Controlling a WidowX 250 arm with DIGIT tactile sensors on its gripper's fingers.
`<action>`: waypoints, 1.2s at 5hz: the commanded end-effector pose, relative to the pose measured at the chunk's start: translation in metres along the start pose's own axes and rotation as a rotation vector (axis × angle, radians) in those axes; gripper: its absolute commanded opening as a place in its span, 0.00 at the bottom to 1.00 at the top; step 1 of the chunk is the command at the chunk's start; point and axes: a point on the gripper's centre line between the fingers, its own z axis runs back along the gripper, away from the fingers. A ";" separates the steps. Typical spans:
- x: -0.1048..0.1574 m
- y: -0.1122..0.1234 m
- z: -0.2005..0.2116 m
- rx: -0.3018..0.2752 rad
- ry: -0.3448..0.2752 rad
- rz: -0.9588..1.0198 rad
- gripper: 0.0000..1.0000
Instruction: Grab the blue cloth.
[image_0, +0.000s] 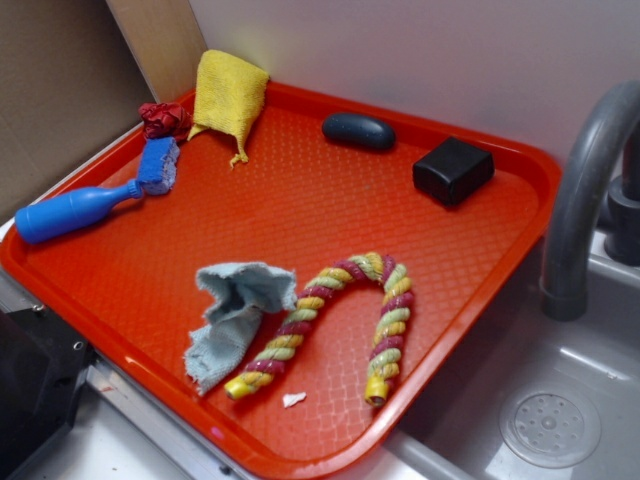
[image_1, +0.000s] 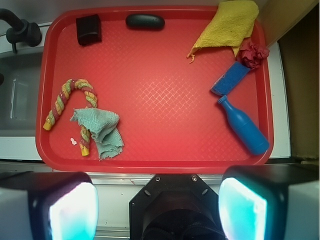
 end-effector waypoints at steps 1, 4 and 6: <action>0.000 0.000 0.000 0.000 0.000 0.000 1.00; -0.002 -0.061 -0.111 -0.275 -0.068 -0.718 1.00; -0.004 -0.076 -0.119 -0.205 -0.113 -0.719 1.00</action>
